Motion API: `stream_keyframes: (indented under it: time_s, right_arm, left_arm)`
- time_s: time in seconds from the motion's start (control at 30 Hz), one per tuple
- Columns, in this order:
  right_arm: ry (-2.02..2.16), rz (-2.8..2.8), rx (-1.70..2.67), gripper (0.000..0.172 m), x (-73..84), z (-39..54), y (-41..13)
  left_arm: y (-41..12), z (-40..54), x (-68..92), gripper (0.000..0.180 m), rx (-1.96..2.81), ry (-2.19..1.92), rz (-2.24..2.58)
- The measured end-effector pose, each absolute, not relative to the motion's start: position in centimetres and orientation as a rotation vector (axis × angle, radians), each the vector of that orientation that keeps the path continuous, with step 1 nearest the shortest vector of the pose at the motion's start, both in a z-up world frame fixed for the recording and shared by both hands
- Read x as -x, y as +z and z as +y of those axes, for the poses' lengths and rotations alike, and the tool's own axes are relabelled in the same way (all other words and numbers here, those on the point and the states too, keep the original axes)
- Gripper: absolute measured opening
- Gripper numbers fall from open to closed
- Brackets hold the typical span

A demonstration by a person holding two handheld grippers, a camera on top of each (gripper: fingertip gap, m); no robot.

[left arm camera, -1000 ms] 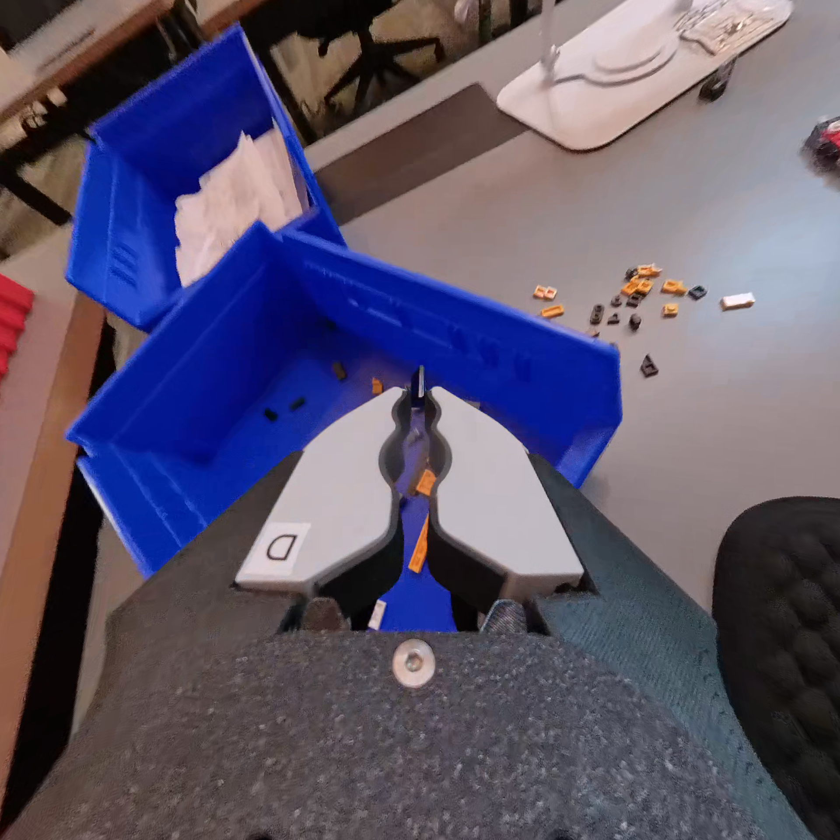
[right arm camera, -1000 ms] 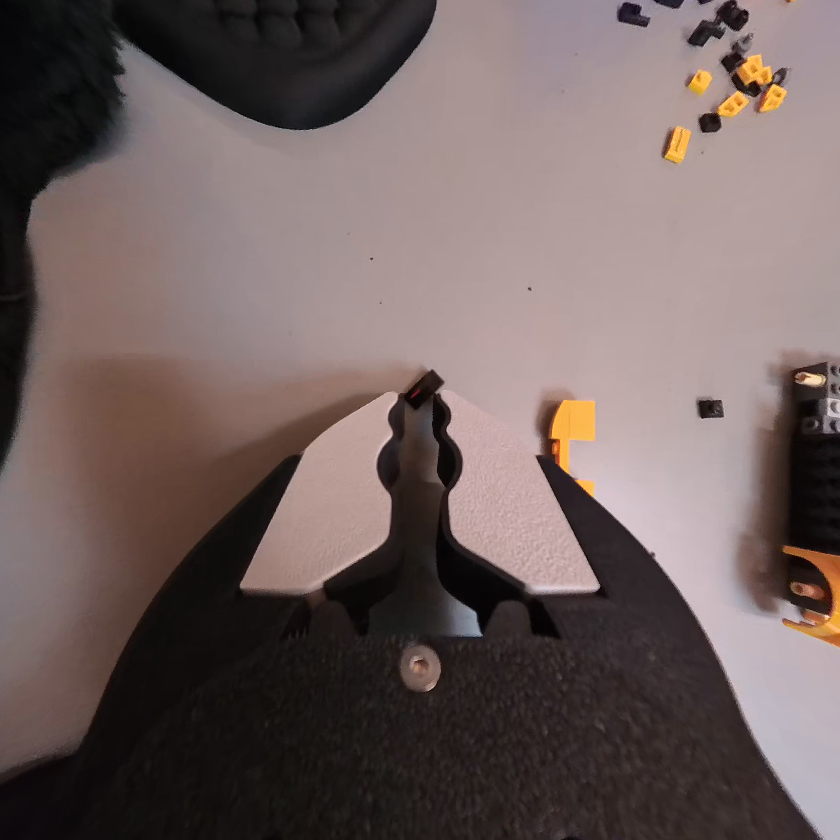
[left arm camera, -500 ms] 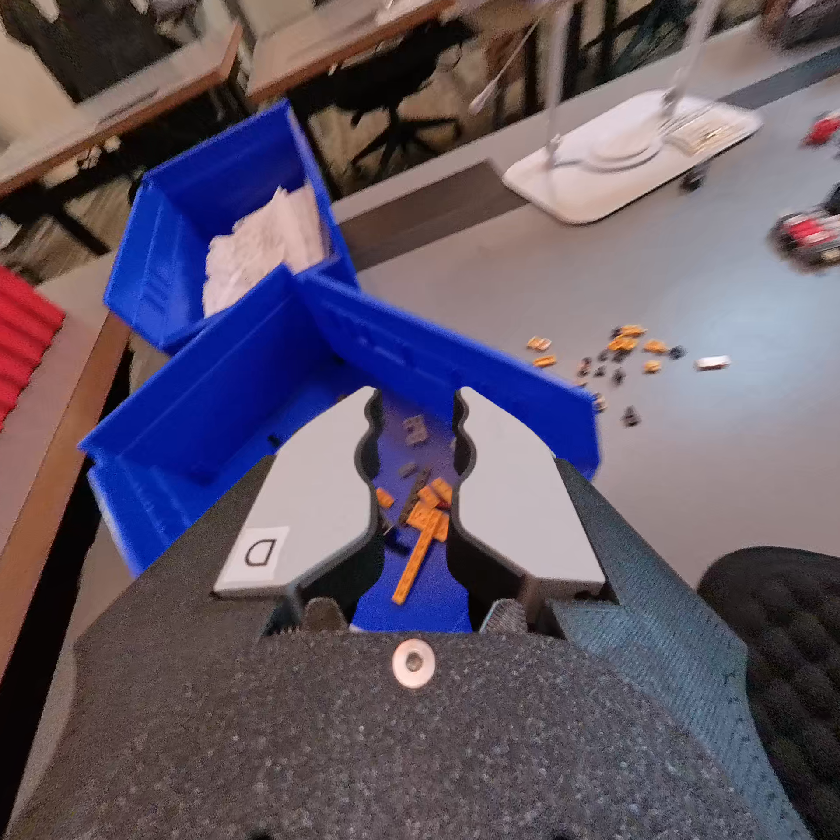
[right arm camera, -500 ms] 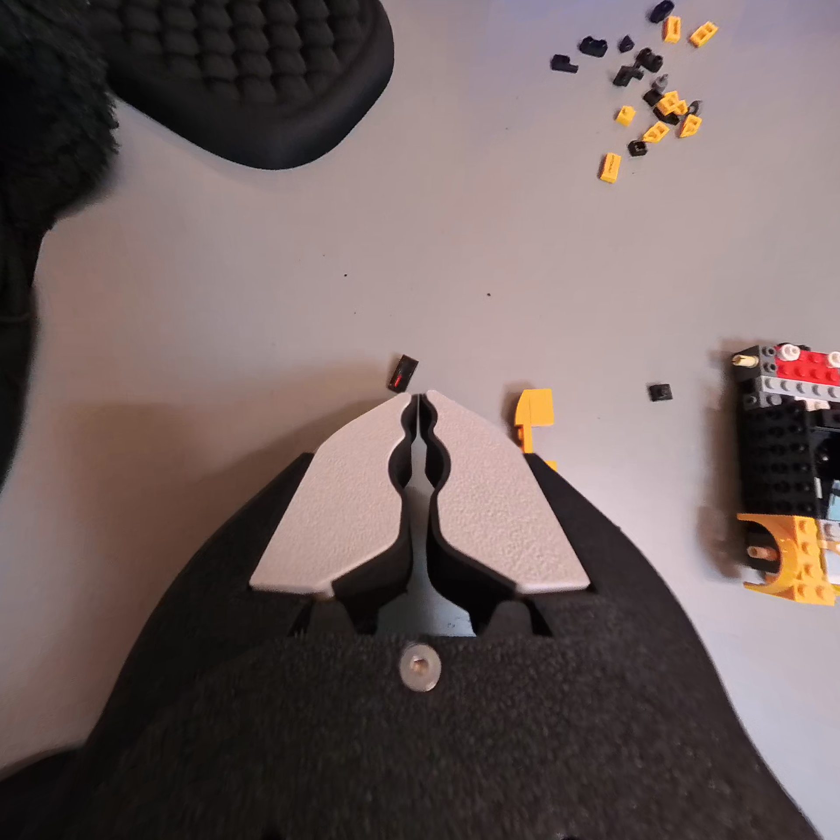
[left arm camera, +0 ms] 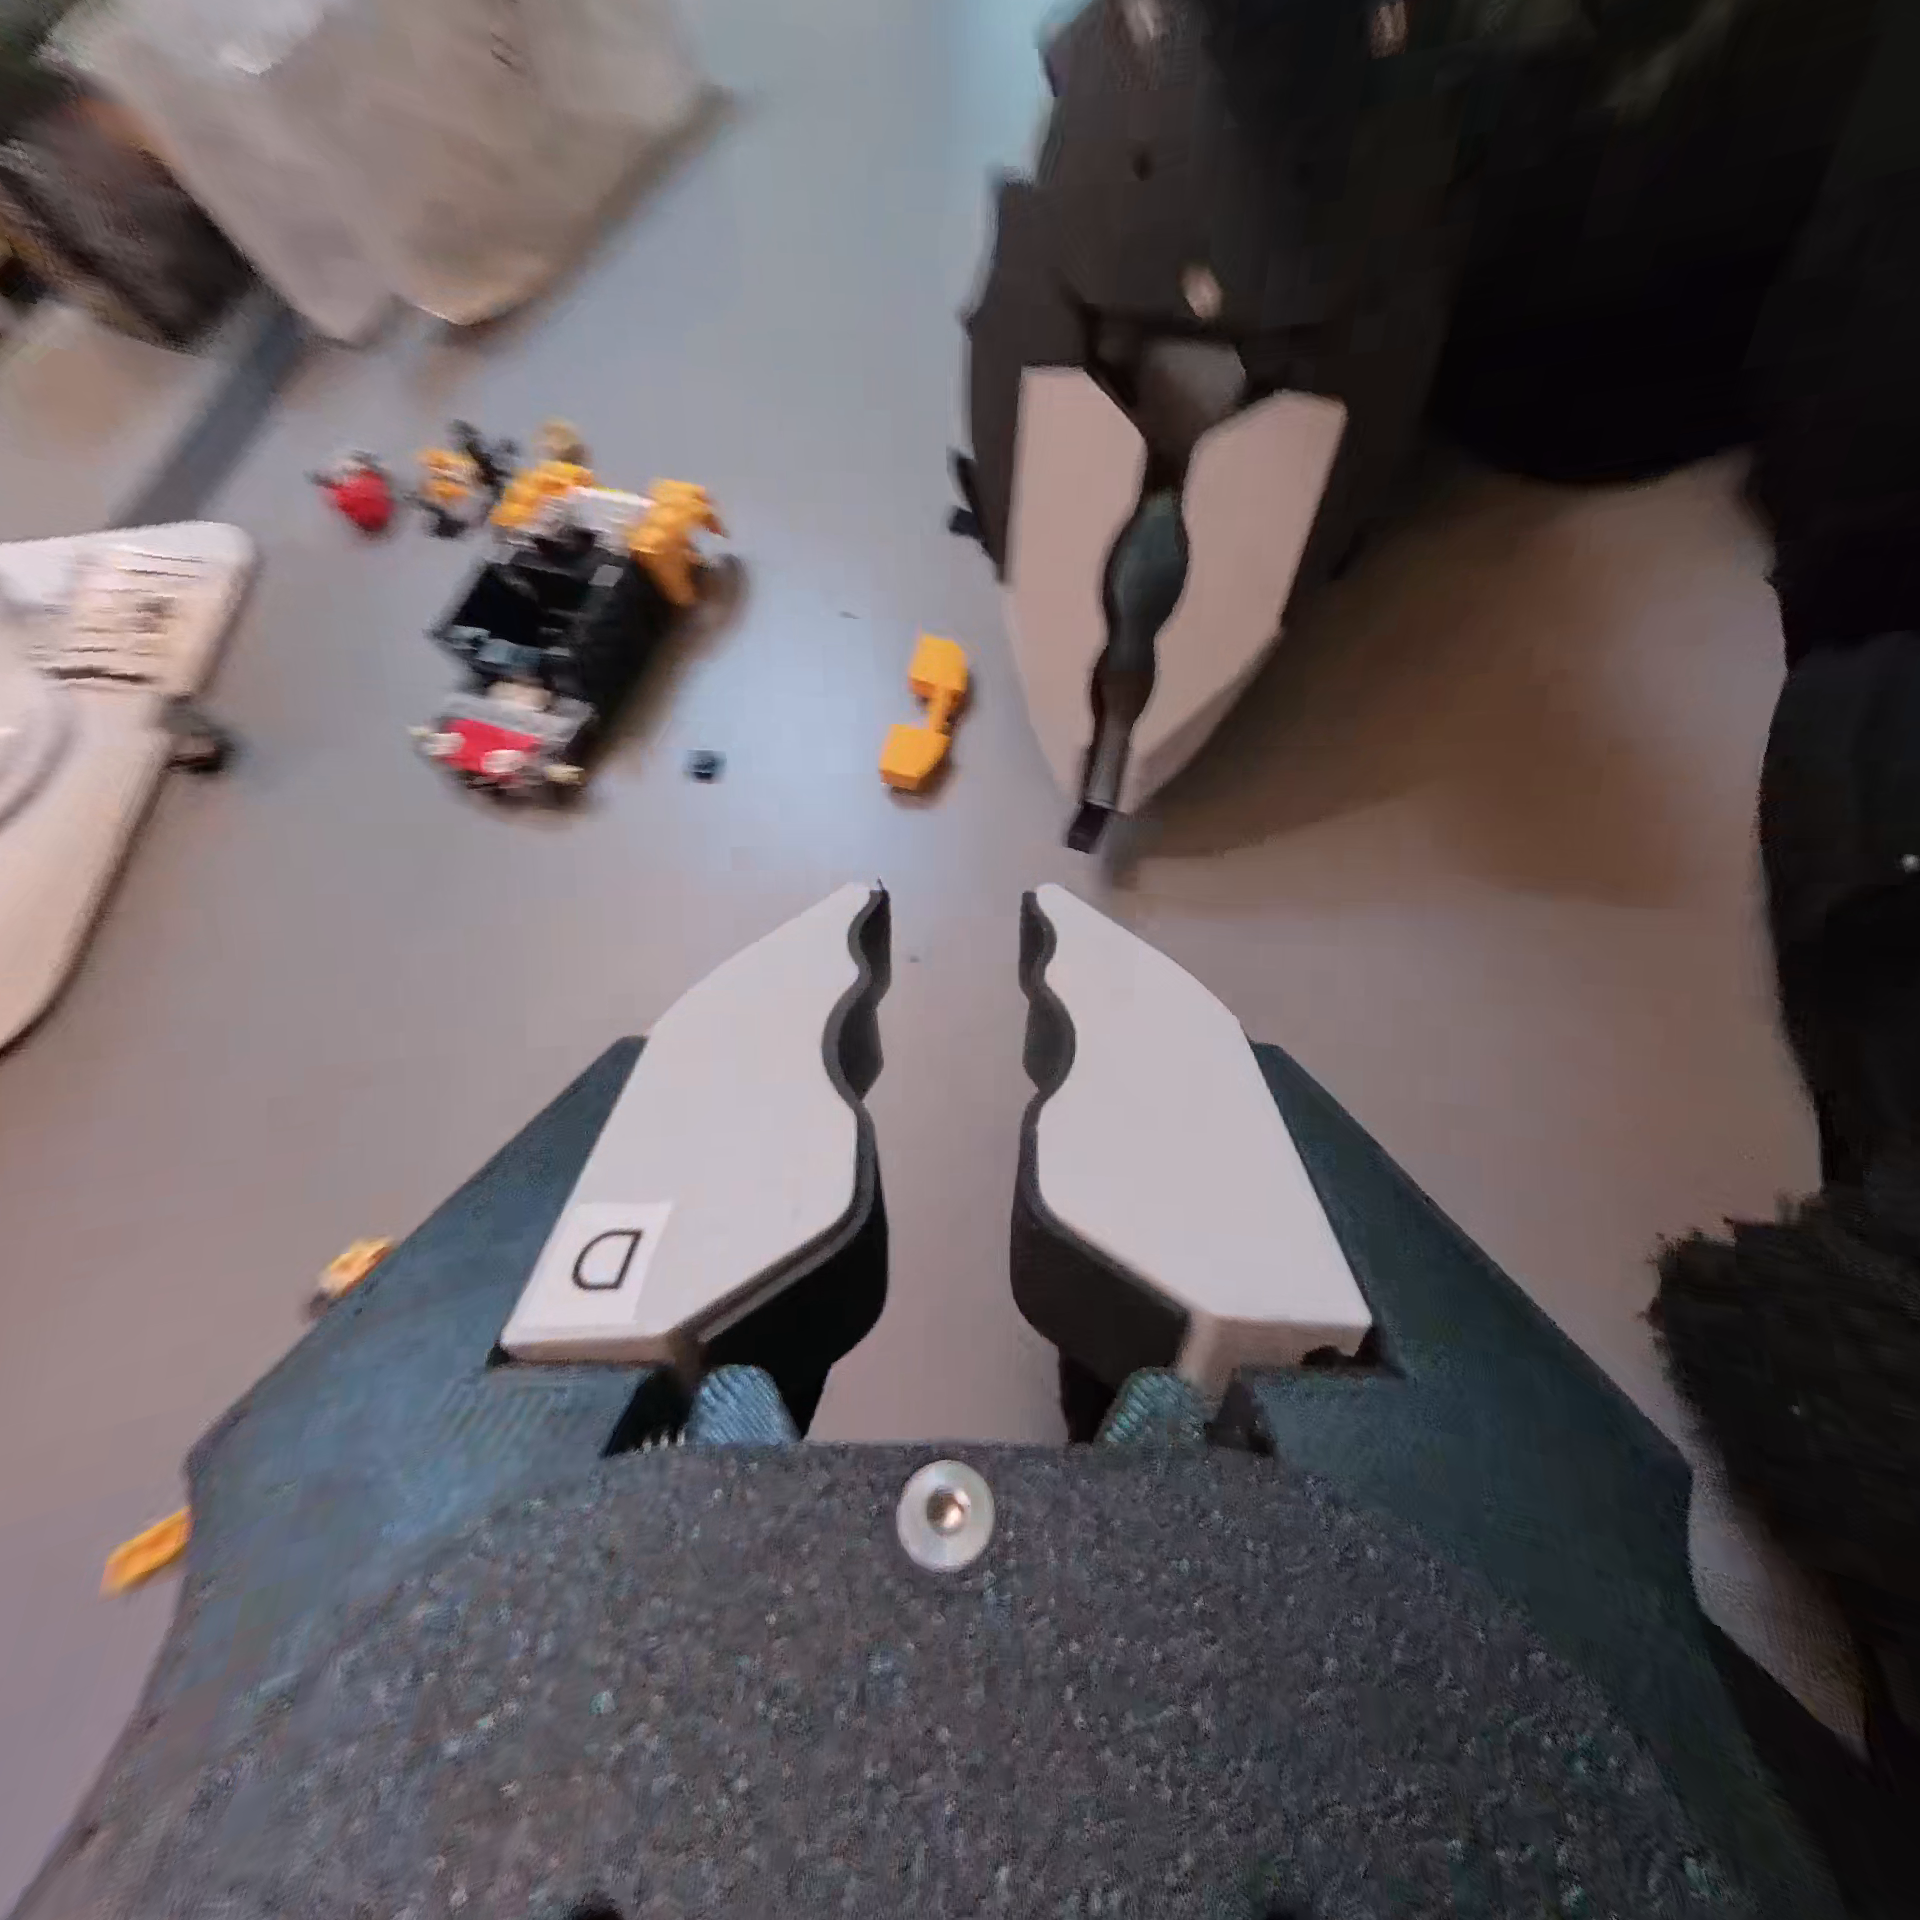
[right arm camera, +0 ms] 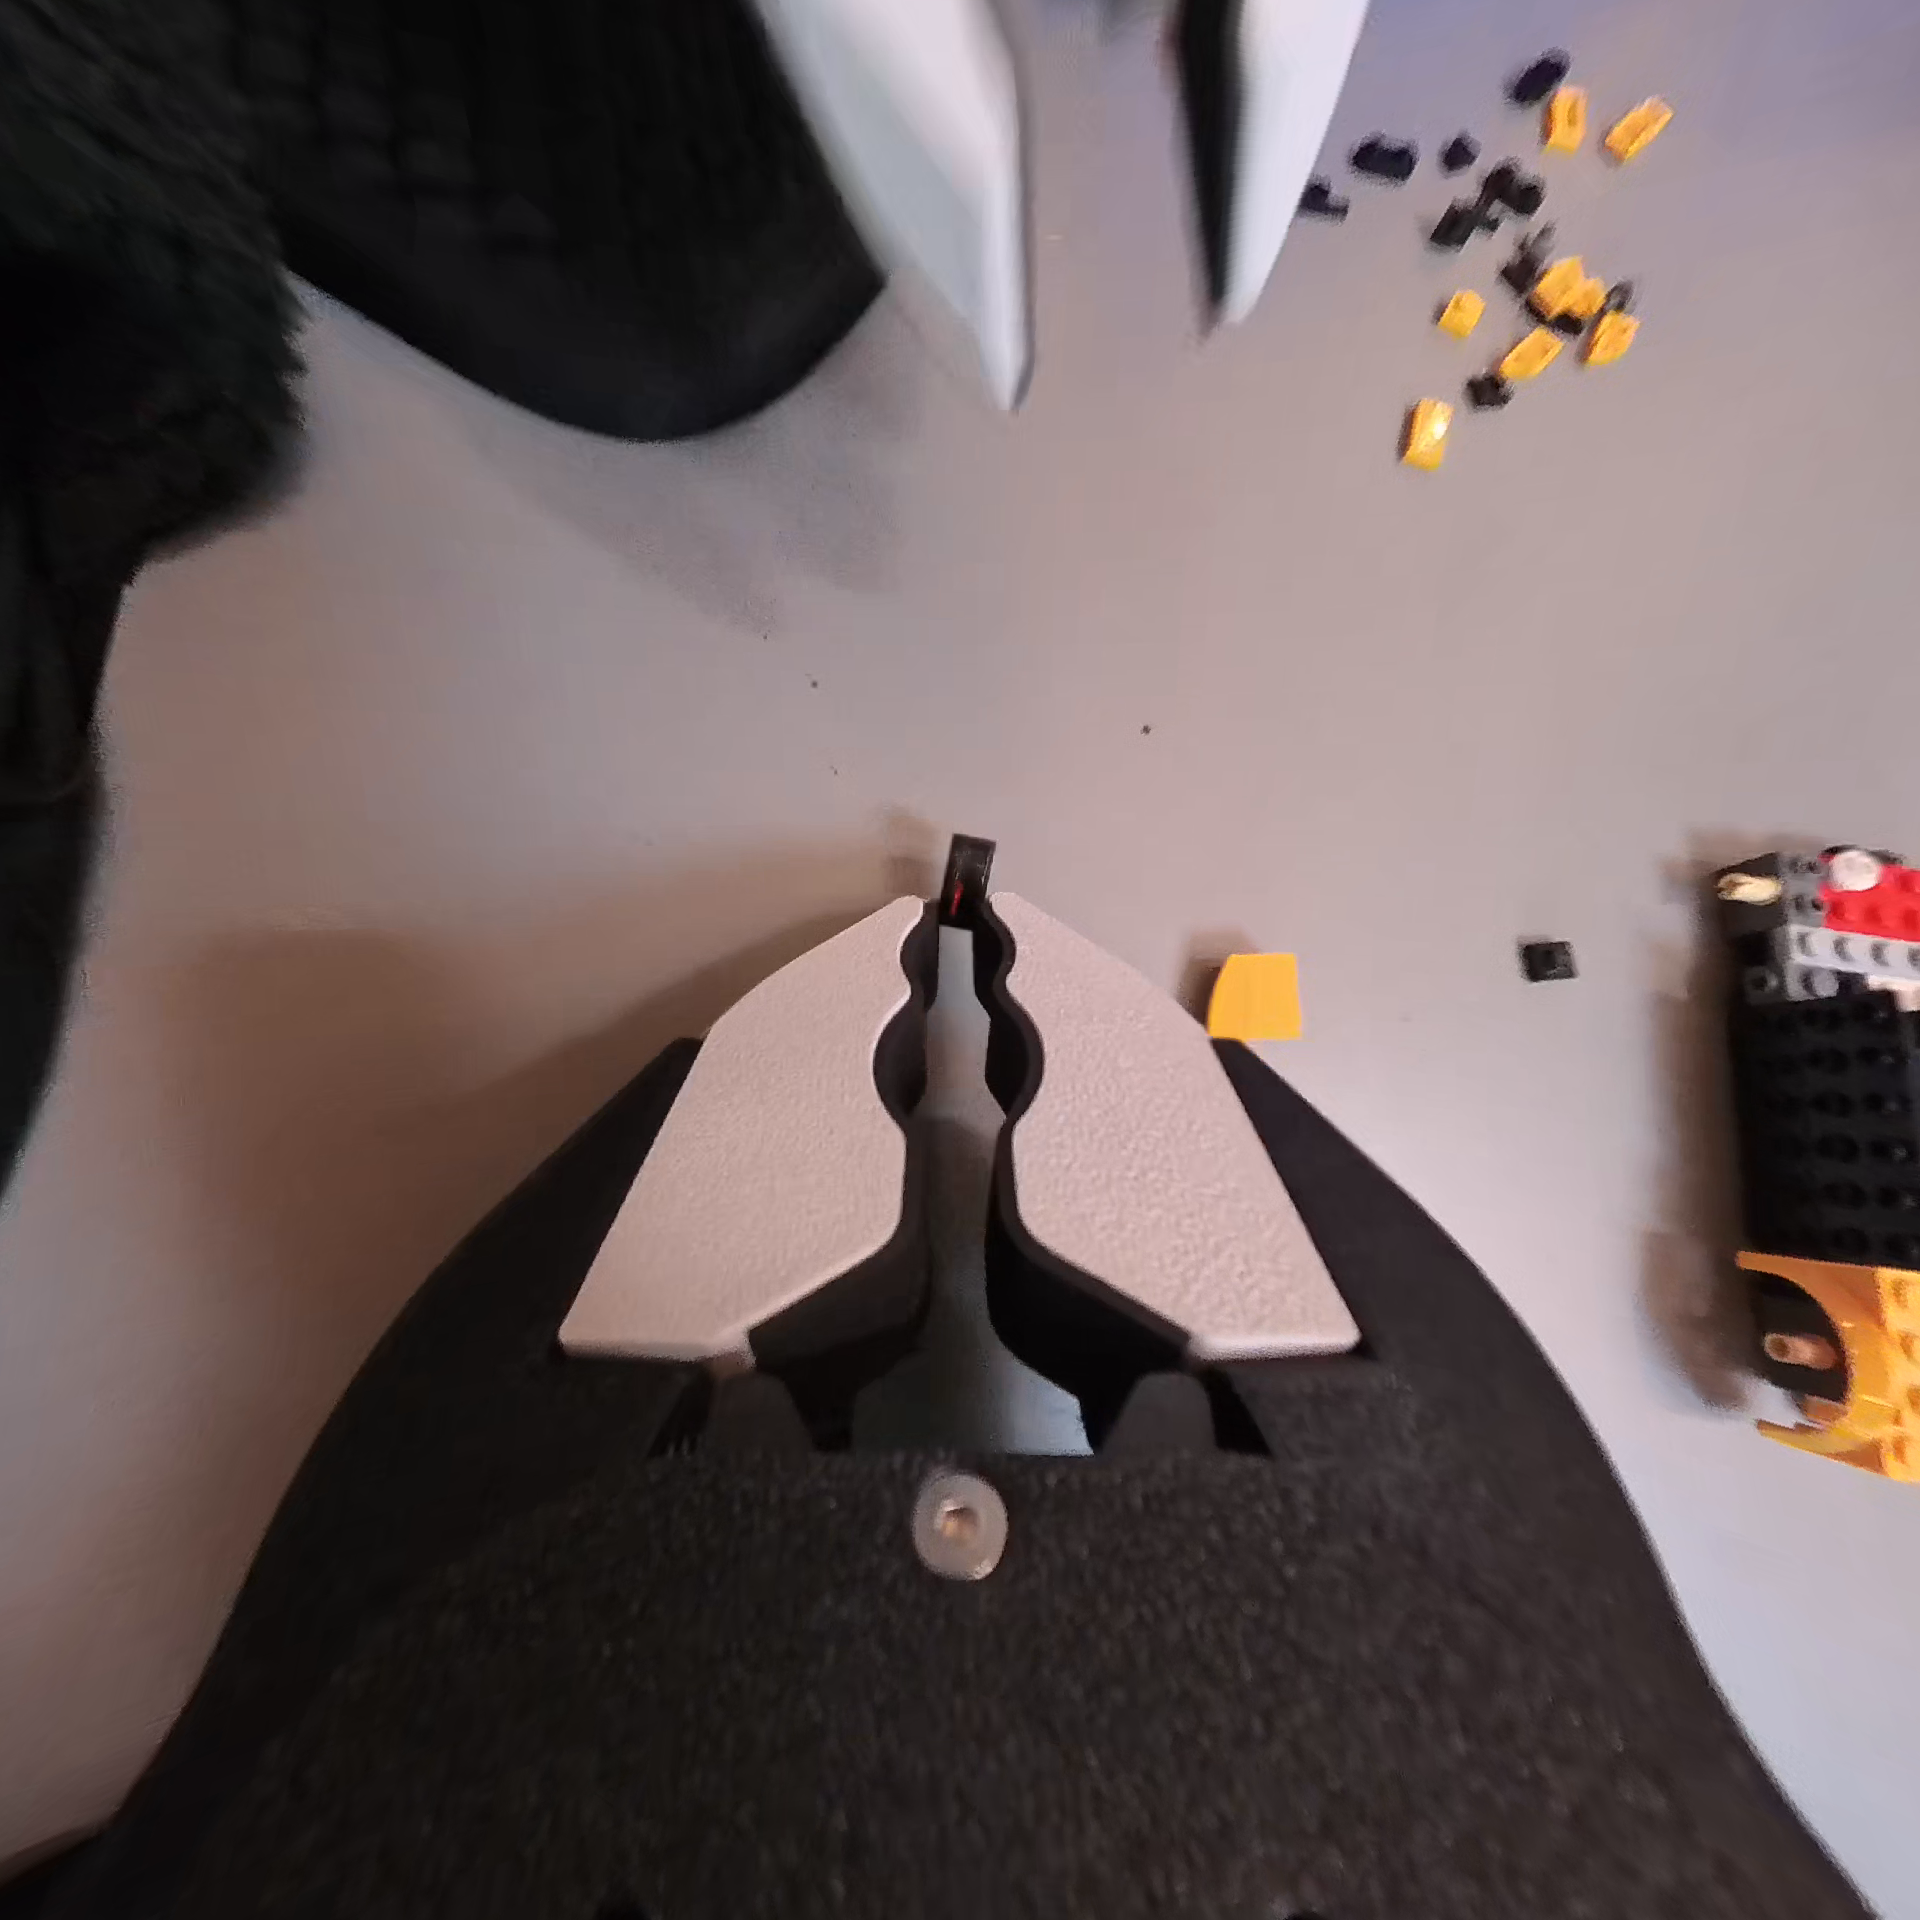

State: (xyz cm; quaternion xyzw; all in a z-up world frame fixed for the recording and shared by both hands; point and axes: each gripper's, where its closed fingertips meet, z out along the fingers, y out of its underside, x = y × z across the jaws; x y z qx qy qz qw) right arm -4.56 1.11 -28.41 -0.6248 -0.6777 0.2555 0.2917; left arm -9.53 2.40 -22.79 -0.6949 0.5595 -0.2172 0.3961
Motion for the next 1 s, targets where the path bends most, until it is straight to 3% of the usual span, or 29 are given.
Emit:
stream_keyframes:
  time_s: [0.2, 0.27, 0.3, 0.43, 0.67, 0.77, 1.0]
  right_arm:
    - [0.787, -1.76, 1.582, 0.006, 5.1, 0.4, -26.3]
    - [0.801, -1.777, 1.575, 0.006, 5.1, 0.0, -26.4]
    - [0.803, -1.777, 1.569, 0.0, 5.1, 0.0, -26.4]
    - [0.834, -1.736, 1.561, 0.005, 5.2, 0.4, -26.0]
    - [0.834, -1.526, 1.59, 0.014, 4.5, 3.5, -24.3]
    - [0.862, -1.45, 1.554, 0.015, 4.5, 3.9, -23.0]
    - [0.779, -1.426, 1.348, 0.026, 4.9, 3.2, -20.0]
  left_arm:
    - [-26.1, -0.2, 4.9, 0.029, 1.792, -0.754, 1.548]
    - [-26.6, 0.1, 4.9, 0.008, 1.809, -0.711, 1.556]
    - [-26.8, 0.1, 5.1, 0.007, 1.813, -0.688, 1.575]
    - [-26.3, 0.4, 6.1, 0.008, 1.847, -0.664, 1.534]
    - [-18.7, 4.1, 12.2, 0.008, 1.801, -0.603, 1.12]
    - [-17.5, 4.5, 12.9, 0.008, 1.801, -0.782, 0.946]
    - [-16.6, 4.2, 8.2, 0.007, 1.82, -1.665, 0.506]
